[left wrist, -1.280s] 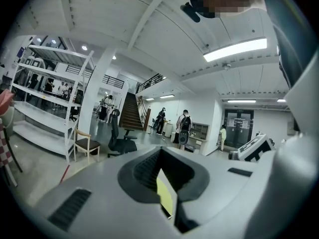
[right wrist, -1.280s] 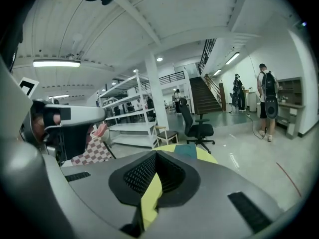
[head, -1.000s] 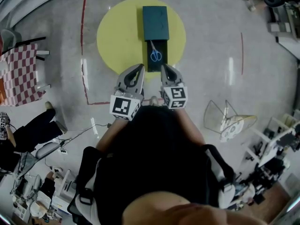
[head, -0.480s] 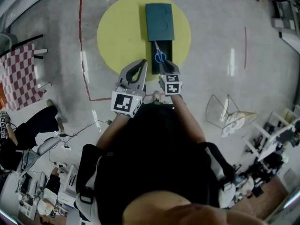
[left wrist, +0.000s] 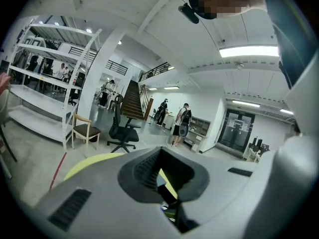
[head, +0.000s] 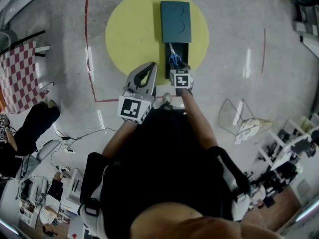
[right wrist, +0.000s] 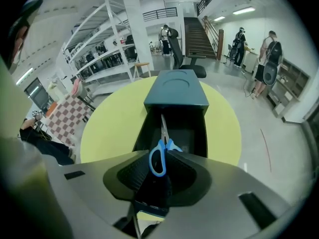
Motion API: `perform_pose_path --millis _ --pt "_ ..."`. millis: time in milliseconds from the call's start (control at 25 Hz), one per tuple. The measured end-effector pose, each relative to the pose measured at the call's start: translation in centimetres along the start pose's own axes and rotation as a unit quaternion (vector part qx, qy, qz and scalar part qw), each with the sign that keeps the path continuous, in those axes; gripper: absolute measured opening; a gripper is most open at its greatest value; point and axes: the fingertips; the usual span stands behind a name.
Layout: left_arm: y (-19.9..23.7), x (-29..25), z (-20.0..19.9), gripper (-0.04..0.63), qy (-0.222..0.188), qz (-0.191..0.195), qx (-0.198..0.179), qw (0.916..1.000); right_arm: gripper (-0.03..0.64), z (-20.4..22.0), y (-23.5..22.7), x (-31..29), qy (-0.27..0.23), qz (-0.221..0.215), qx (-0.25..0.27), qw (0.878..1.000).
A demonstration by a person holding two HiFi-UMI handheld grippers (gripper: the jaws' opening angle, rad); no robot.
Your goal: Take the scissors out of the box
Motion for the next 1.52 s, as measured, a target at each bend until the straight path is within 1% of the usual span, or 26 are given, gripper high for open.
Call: perform_pose_path --millis 120,240,440,600,800,920,1080,1520 --pt "0.5 -0.1 0.3 -0.003 0.004 0.0 0.004 1.0 0.089 0.0 -0.7 -1.1 0.006 0.018 0.005 1.0" --pt "0.7 -0.3 0.5 -0.003 0.007 0.001 0.006 1.0 0.089 -0.2 -0.9 -2.0 0.014 0.022 0.005 1.0" --pt "0.9 -0.5 0.8 -0.003 0.01 0.005 0.011 0.9999 0.089 0.6 -2.2 -3.5 0.049 0.038 -0.006 0.998" --pt "1.1 -1.0 1.0 -0.003 0.012 0.006 0.014 0.9998 0.094 0.4 -2.8 -4.1 0.061 0.046 0.0 0.997" --pt "1.2 -1.1 1.1 -0.003 0.016 0.004 0.015 0.9998 0.094 1.3 -2.8 -4.5 0.081 0.043 0.004 0.996" --pt "1.2 -1.1 1.2 -0.003 0.016 0.002 0.017 0.9997 0.094 1.3 -2.7 -4.5 0.081 0.04 0.003 0.996" --pt "1.2 -1.2 1.2 -0.003 0.017 0.001 0.018 0.9997 0.089 1.1 -1.8 -4.9 0.077 0.012 -0.017 0.997" --pt "0.3 0.4 0.8 -0.003 0.009 -0.01 0.01 0.9999 0.081 0.9 -2.3 -3.4 0.065 0.026 -0.02 0.997"
Point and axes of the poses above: the fingertips, and each gripper's own axes: x backward along the fingers, y to its left, z out of its underside, and after that the axes turned 8 degrees about -x, right-handed
